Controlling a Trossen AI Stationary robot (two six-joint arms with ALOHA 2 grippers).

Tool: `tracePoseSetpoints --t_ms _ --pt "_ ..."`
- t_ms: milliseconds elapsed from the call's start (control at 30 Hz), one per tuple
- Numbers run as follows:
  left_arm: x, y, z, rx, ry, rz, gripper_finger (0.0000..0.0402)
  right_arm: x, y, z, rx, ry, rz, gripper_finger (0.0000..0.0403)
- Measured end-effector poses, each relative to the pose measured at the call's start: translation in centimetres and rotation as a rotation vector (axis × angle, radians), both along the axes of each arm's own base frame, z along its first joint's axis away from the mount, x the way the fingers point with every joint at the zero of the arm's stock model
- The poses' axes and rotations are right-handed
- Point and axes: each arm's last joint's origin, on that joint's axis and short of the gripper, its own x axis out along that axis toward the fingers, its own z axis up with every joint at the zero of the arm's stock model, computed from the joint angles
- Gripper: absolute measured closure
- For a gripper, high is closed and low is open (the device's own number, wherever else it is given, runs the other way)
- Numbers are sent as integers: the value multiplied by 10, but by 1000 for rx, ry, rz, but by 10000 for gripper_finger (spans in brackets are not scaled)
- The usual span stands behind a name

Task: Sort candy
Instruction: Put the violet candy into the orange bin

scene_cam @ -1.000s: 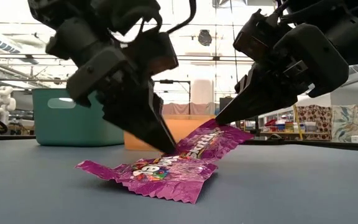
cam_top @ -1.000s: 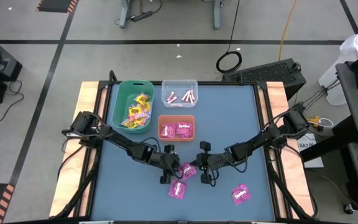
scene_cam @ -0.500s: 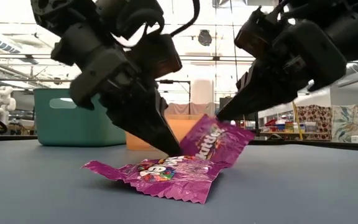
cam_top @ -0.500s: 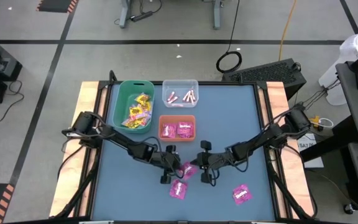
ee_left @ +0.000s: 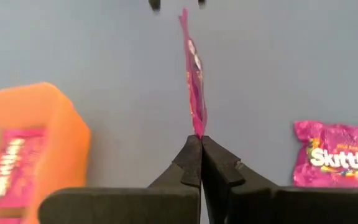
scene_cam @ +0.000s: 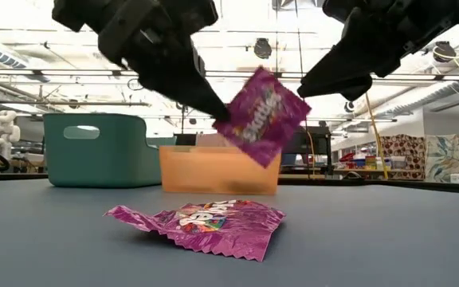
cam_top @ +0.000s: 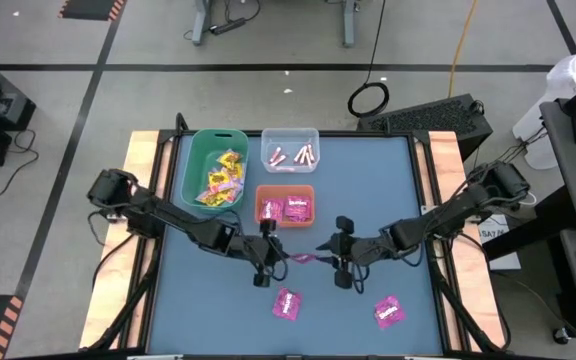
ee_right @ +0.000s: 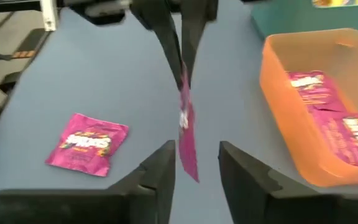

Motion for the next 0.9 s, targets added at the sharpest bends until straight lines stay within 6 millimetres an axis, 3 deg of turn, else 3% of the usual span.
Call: tracePoseSetpoints --t_ms 233,500,900 --pt "-8 3 30 -3 -97 30 400 -4 10 -16 -59 33 -82 254" --pt "-24 13 69 22 -231 135 400 -15 21 -38 -11 76 -148 248" --pt "-51 26 119 87 -410 229 401 -20 49 -14 -143 -189 -159 248"
